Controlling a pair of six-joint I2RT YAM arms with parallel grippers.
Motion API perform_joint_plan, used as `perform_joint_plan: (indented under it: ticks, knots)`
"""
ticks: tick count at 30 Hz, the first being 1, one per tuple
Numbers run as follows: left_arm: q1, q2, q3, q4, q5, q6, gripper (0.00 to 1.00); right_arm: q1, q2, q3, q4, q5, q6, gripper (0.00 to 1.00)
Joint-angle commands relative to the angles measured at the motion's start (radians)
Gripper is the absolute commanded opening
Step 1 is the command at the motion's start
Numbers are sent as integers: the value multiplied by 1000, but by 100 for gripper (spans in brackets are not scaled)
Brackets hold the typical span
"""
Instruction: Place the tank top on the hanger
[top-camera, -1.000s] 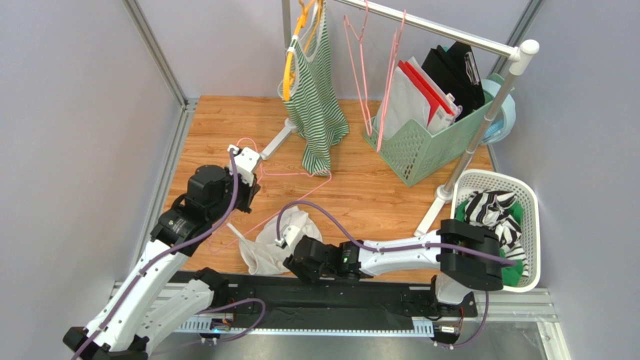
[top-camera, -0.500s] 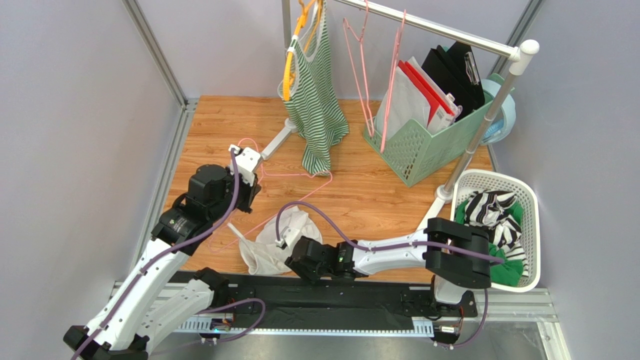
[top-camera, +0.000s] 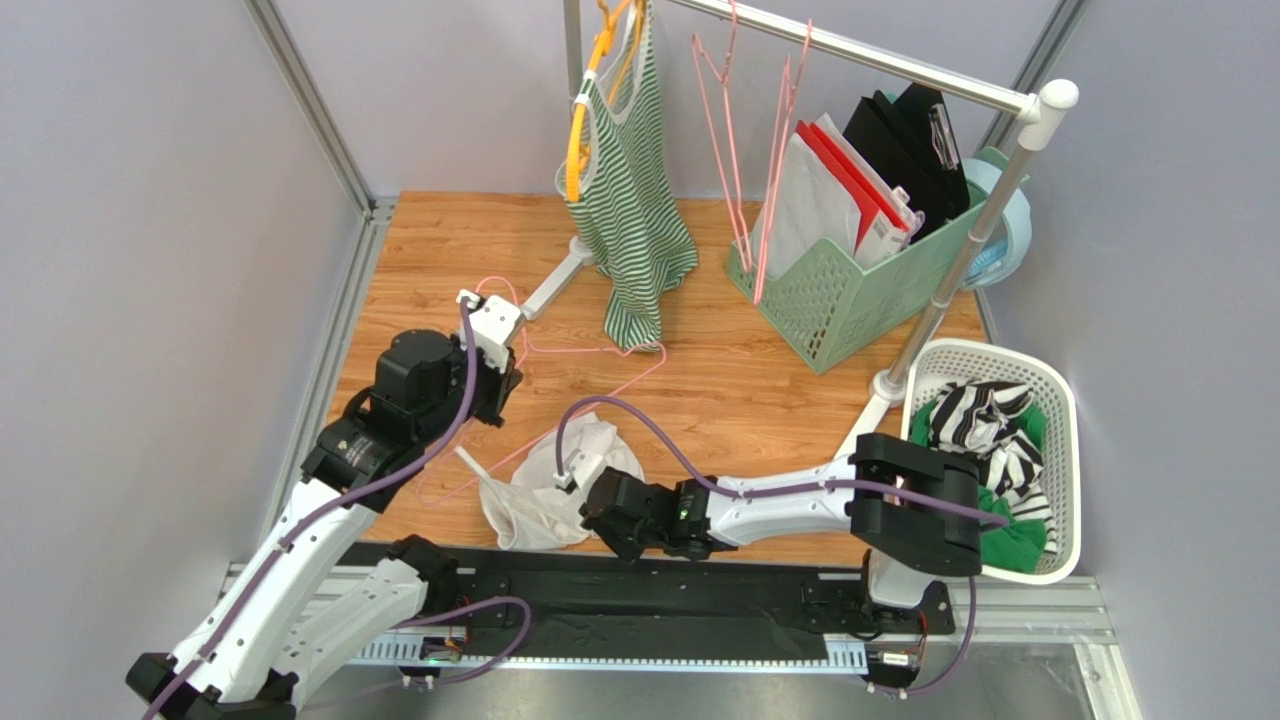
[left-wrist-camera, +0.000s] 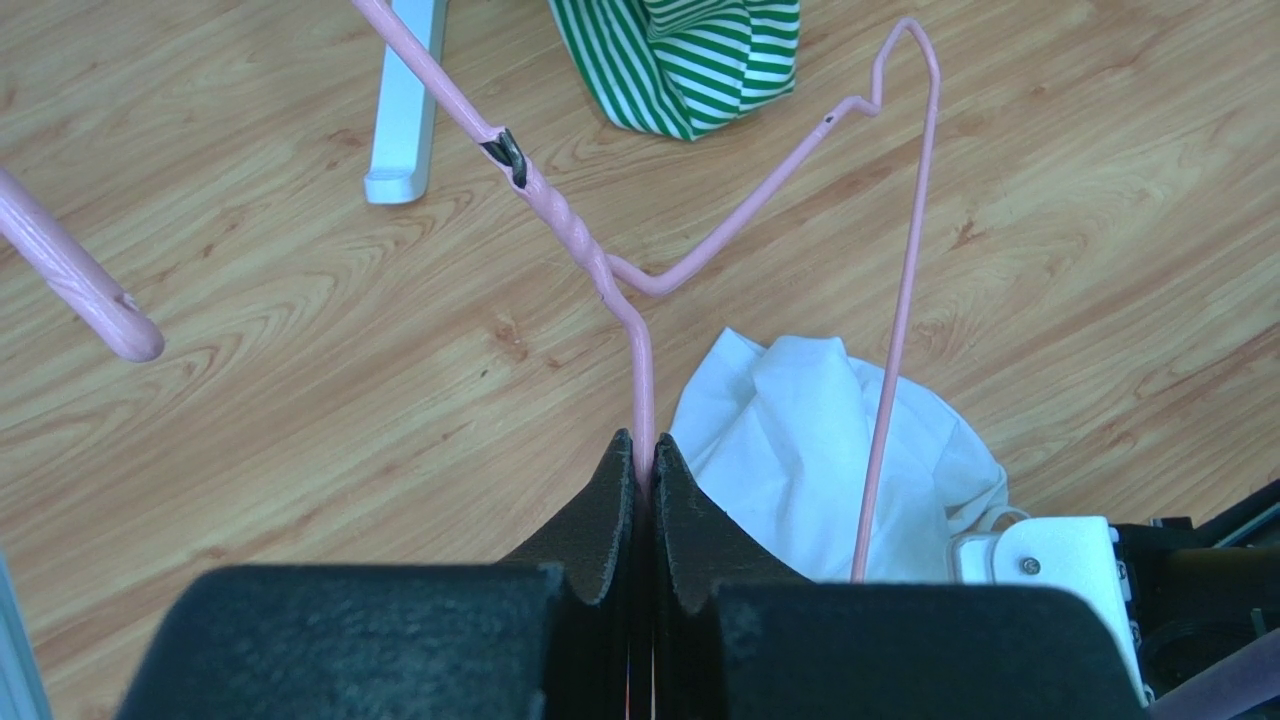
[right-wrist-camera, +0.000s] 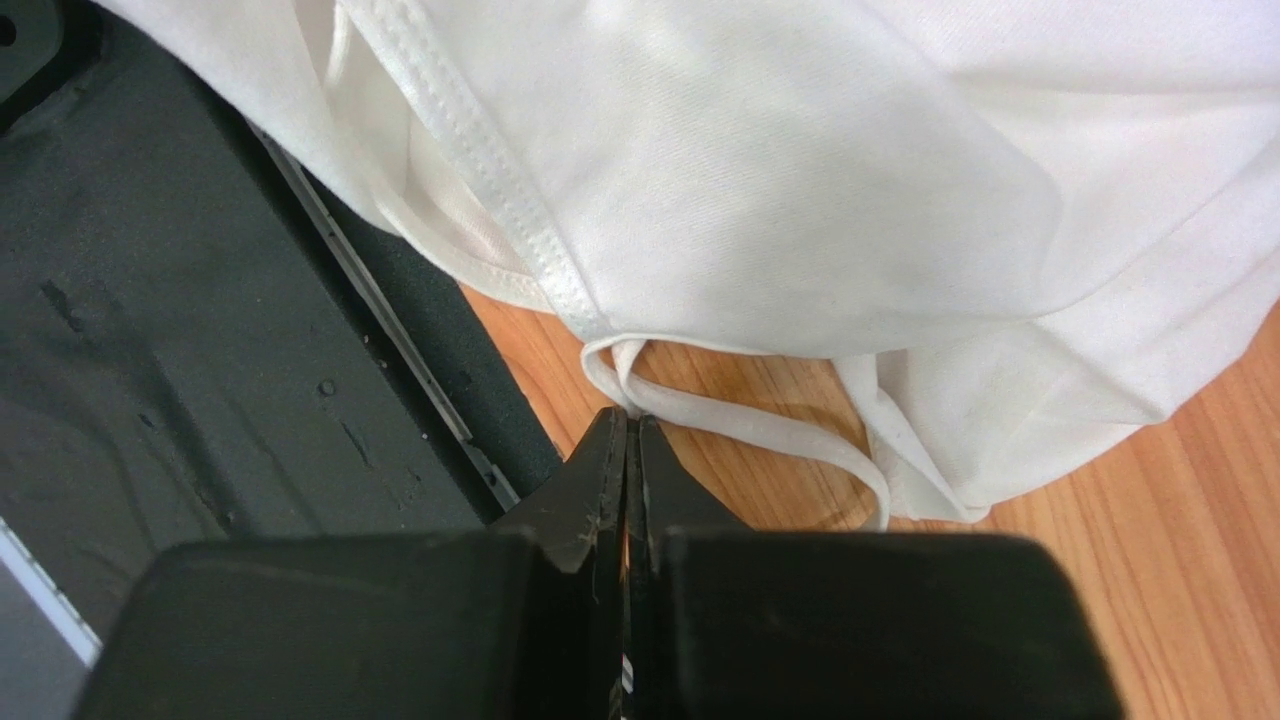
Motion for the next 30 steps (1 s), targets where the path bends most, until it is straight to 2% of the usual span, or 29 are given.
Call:
perform_joint_plan:
  ticks: [1,7,12,21,30]
  knots:
    - [4,-17,4,35,10,-15,0,-2,-52,16,-69,-45,13,0]
    - [6,-45,6,38,39,-12,0,-26,-263,97,-292,-11,24,0]
    - [4,-79,-7,61,139,0,0,-131,-399,114,-434,-19,76,0]
    - [4,-168,-39,114,335,21,0,-249,-624,36,-545,77,187,0]
    - [4,-191,-51,140,419,26,0,-370,-770,-13,-605,117,196,0]
